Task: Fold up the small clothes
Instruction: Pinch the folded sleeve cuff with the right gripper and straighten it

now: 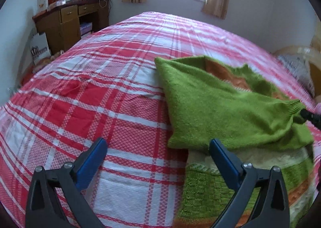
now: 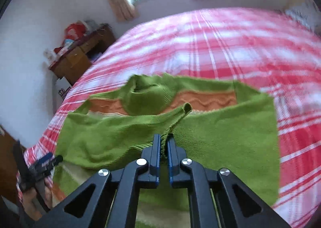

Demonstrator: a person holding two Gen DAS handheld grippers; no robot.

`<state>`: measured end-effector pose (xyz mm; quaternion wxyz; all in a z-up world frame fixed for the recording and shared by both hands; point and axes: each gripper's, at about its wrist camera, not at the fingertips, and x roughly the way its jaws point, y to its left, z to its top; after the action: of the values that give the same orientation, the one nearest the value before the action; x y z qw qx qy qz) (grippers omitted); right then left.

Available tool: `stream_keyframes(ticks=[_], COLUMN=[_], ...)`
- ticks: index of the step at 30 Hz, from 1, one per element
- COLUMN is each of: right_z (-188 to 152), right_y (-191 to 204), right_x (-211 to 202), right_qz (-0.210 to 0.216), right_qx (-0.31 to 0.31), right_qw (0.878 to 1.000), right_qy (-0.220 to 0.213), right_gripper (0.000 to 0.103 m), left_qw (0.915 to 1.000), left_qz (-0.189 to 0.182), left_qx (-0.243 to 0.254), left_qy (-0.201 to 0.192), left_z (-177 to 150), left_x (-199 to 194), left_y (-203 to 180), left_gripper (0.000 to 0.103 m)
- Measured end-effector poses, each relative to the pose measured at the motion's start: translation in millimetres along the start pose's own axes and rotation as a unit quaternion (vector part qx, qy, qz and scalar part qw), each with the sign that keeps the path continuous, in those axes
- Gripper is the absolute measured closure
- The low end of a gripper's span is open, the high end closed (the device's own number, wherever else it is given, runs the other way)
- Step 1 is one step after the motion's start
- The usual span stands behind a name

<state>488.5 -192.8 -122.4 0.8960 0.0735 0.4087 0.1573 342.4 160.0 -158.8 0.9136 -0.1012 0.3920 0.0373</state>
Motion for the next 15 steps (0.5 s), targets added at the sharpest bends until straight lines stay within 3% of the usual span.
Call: stream_keyframes(ticks=[6,13,14,15], right_z=[-25.6,-37.4,-37.2,-37.1], right_y=[-11.1,-26.5,-24.5,-22.6], right_x=[-15.9,-11.9,-13.8,-15.9], right_qz=[-0.064,-0.068,-0.083,-0.102], right_qx=[-0.06,-0.043,-0.049,-0.052], right_qw=[0.996,0.997,0.995,0.993], right_qy=[-0.005,0.004,0.008,0.006], right_gripper=[0.099,0.098,0.093,0.081], left_qw=[0.9999,0.9999,1.0,0.9999], left_qz=[0.004,0.003,-0.003,-0.007], left_qx=[0.011,0.011,0.004,-0.001], left_qy=[0.001,-0.002,-0.007,-0.01], left_z=[-1.9,-1.7,-1.9,-2.4], left_x=[-1.7,-2.1,-4.2,-6.3], left_y=[-3.5,-1.3,1.4,3.6], left_gripper=[0.0,0.0,0.0,0.0])
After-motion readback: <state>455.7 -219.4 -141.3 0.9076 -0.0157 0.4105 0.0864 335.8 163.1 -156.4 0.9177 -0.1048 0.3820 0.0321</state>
